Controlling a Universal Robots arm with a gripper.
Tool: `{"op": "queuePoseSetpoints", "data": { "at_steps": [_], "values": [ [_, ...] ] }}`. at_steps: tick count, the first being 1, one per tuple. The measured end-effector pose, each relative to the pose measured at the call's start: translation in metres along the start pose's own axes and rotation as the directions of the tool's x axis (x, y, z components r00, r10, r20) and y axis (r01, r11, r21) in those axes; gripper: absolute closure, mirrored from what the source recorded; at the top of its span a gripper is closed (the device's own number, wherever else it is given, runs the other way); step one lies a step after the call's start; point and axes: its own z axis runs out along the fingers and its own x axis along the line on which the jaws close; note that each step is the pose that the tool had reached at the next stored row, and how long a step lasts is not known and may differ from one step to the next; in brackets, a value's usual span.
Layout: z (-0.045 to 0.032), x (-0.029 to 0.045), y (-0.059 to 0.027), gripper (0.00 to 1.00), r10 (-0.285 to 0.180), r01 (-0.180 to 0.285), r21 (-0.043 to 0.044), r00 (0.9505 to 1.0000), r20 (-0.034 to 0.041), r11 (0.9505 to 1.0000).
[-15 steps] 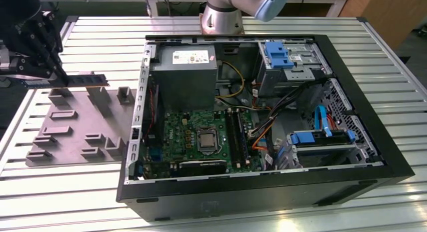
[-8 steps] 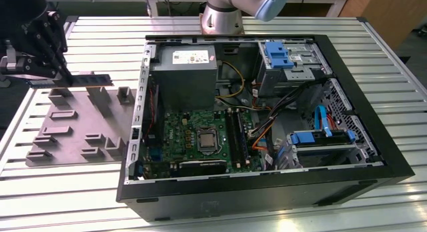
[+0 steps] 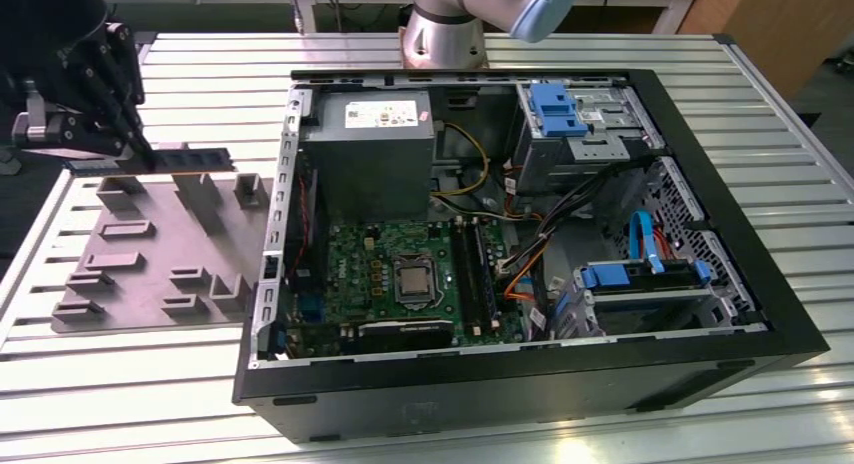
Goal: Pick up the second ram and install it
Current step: 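Pick up the second ram and move it above second insertion slot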
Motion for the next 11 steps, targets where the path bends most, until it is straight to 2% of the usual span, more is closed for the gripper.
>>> {"op": "queuePoseSetpoints", "data": {
  "at_steps": [11],
  "values": [
    [0.0000,-0.0001,-0.0096,0.86,0.000,0.000,0.0000,1.0000,0.0000,1.0000]
  ]
}}
